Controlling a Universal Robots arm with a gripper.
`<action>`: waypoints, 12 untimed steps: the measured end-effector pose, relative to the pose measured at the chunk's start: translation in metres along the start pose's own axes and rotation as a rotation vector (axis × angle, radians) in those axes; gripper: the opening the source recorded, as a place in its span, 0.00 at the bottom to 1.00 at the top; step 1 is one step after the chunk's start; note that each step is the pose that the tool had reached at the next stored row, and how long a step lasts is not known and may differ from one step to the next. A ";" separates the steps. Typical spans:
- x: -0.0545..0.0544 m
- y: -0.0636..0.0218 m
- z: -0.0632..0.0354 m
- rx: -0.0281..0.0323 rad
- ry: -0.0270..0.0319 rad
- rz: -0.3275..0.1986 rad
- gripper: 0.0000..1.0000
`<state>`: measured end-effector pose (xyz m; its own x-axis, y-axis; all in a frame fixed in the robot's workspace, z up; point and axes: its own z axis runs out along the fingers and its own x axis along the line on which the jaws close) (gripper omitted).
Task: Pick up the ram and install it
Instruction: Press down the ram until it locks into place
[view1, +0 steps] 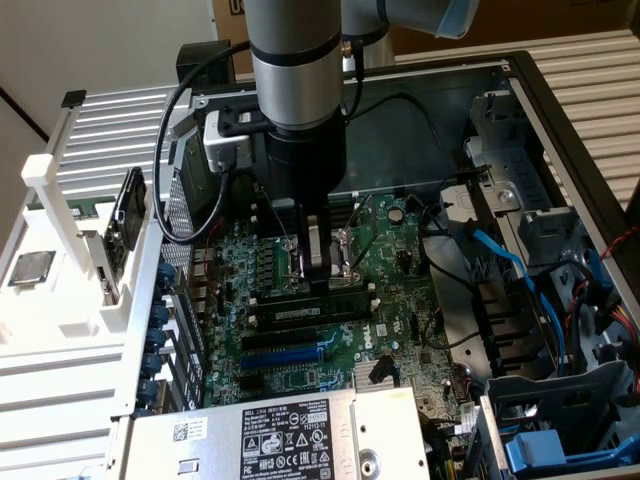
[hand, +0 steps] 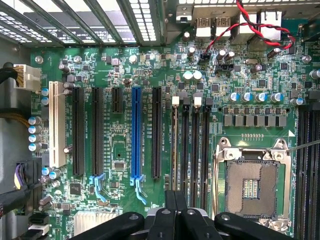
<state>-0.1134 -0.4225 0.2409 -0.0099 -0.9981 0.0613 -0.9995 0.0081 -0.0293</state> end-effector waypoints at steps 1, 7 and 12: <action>0.000 0.0010 0.0000 0.0015 0.0000 0.000 0.10; -0.001 0.0035 0.0002 0.0027 0.0001 0.000 0.10; -0.003 0.0038 0.0006 0.0046 0.0086 0.000 0.10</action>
<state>-0.1171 -0.4195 0.2400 -0.0100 -0.9975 0.0699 -0.9994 0.0076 -0.0339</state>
